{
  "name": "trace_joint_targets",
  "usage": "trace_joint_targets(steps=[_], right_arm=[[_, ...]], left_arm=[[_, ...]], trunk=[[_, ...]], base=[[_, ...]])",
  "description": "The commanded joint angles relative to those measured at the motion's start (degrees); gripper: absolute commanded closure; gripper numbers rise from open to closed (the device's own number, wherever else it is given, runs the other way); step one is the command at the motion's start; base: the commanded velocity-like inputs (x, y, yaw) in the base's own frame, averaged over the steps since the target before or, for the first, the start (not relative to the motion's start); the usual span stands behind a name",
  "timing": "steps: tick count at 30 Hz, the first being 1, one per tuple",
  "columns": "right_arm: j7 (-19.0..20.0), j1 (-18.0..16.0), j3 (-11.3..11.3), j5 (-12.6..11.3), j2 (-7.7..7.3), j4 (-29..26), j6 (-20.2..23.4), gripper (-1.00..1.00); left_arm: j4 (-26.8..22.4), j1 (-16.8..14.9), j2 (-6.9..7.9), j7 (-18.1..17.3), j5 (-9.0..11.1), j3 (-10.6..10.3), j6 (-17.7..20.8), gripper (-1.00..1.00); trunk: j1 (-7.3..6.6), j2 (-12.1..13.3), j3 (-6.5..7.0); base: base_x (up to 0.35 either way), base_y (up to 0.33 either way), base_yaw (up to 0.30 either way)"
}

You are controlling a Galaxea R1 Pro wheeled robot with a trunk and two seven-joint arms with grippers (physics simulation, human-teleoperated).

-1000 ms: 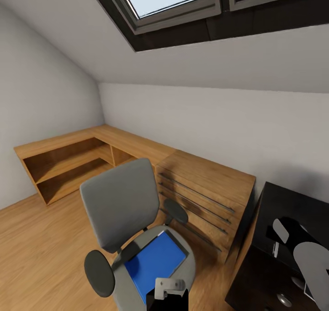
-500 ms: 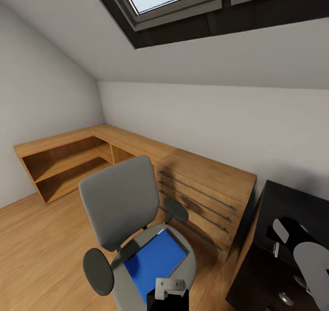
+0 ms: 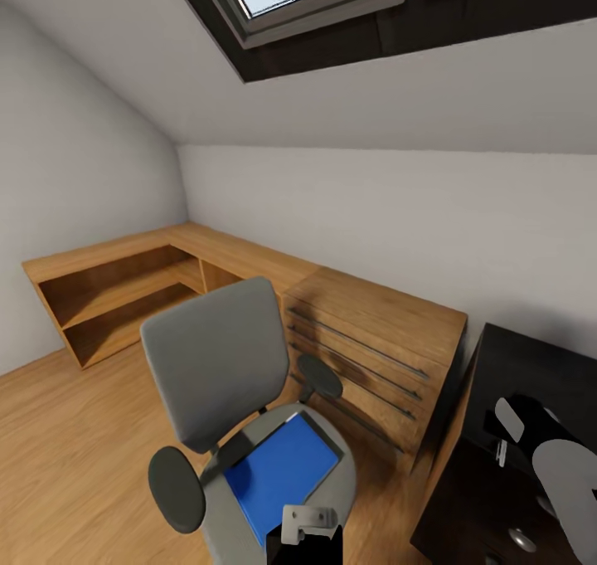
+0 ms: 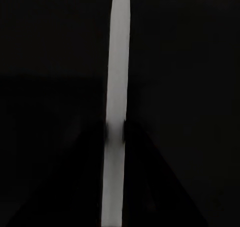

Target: In the bedroom, organize the workspace by keeping the computer under the desk, ensuring the monitor is on the desk, placing the keyboard on the desk next to the monitor, placing the mouse on the desk next to the keyboard, moving the folder from the swivel chair onto the desk next to the mouse, stacking the notebook on top of the folder with the pen on top of the notebook, and positioning the swivel chair next to the desk.

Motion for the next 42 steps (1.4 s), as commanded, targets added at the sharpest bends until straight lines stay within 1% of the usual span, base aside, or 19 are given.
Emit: trace_joint_targets(steps=[1,2,6,12,37,42], right_arm=[[-0.3,0.0,-0.1,-1.0,0.01,-0.1,0.1,1.0],[-0.3,0.0,-0.1,-1.0,0.01,-0.1,0.1,1.0],[-0.3,0.0,-0.1,-1.0,0.01,-0.1,0.1,1.0],[-0.3,0.0,-0.1,-1.0,0.03,-0.1,0.1,1.0],[-0.3,0.0,-0.1,-1.0,0.01,-0.1,0.1,1.0],[-0.3,0.0,-0.1,-1.0,0.02,-0.1,0.1,1.0]], left_arm=[[-0.1,0.0,0.03,0.5,0.6,0.0,0.1,-1.0],[-0.1,0.0,0.02,0.5,0.6,0.0,0.1,-1.0],[-0.1,0.0,0.05,0.5,0.6,-0.1,0.1,-1.0],[-0.1,0.0,0.06,0.5,0.6,-0.1,0.1,-1.0],[-0.1,0.0,0.16,0.4,0.6,0.0,0.1,-1.0],[-0.1,0.0,0.17,0.4,0.6,-0.1,0.1,-1.0]], trunk=[[0.23,-0.4,-0.24],[0.45,-0.8,-0.42],[0.45,-0.8,-0.42],[1.77,-3.3,-1.49],[1.77,-3.3,-1.49],[0.67,-1.3,-0.6]], base=[[0.0,0.0,0.0],[0.0,0.0,0.0],[0.0,0.0,0.0],[0.0,0.0,0.0],[0.0,0.0,0.0],[0.0,0.0,0.0]])
